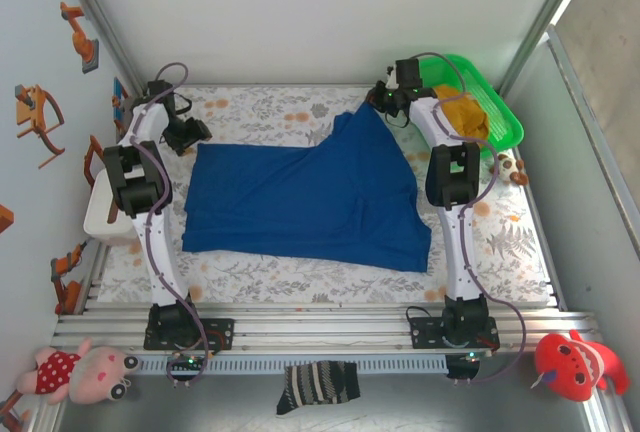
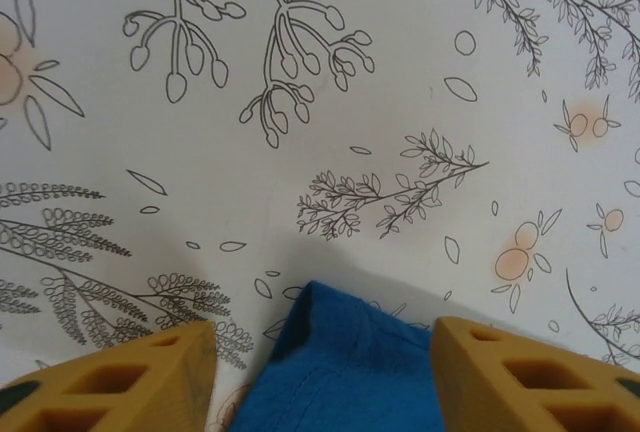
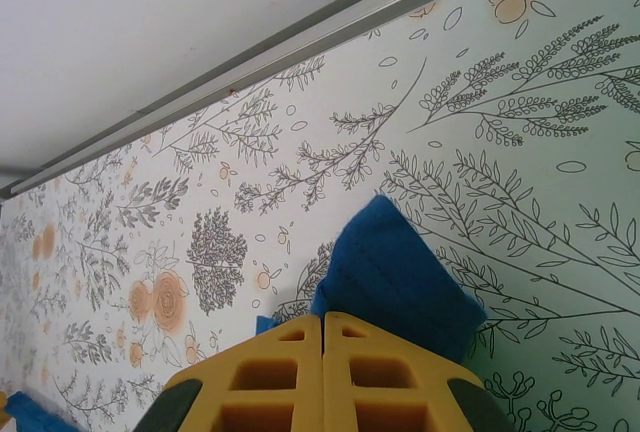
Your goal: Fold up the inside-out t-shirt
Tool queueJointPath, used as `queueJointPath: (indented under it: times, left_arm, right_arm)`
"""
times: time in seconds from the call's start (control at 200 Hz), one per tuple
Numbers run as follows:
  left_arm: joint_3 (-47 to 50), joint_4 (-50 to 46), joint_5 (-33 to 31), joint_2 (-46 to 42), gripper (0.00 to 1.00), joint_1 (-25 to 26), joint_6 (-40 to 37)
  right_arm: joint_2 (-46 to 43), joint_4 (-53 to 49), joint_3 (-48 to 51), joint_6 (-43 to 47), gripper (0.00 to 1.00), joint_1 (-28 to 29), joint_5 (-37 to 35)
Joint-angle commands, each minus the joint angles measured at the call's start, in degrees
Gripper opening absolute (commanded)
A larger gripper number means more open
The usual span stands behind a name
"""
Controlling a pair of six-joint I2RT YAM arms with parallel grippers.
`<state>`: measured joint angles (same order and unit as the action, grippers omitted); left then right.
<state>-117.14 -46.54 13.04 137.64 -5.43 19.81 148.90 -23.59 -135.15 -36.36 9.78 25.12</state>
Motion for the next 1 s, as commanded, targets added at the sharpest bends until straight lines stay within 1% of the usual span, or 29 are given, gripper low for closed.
queueJointPath:
  times: [0.0,0.12,0.16,0.175,0.315,0.511,0.646,0.996]
  left_arm:
    - [-2.27,-3.17,1.5,2.96,0.43,1.0,-2.18]
    - [-4.82,-3.88,3.82,4.47,0.18,1.64,-2.59]
    - [-5.57,-4.07,4.12,4.64,0.07,1.8,-2.65]
    - [-5.89,-4.16,4.25,4.57,0.0,1.82,-2.59]
    - [-5.74,-3.04,4.16,1.28,0.0,1.78,-1.01]
    - [-1.04,1.85,7.51,-5.95,0.0,0.98,2.75]
    - [3.48,4.97,10.61,-9.18,0.0,-0.47,6.05]
    - [19.8,16.59,17.1,-17.62,0.0,-5.31,14.83]
  right_arm:
    - [-2.21,1.09,0.32,-1.15,0.0,0.06,1.32]
    - [-2.89,1.09,0.49,-1.93,0.0,-0.2,2.11]
    - [-3.29,1.09,0.67,-2.09,0.0,-0.36,2.37]
    - [-3.47,1.17,0.8,-2.17,0.0,-0.37,2.5]
    - [-6.38,1.53,2.85,-2.4,0.0,-0.77,3.71]
    - [-14.04,3.23,8.82,-2.49,0.0,-1.15,4.88]
    - [-21.35,6.91,17.65,-3.35,0.0,-1.1,5.43]
    - [-43.09,17.06,46.11,-6.66,0.0,-0.99,4.7]
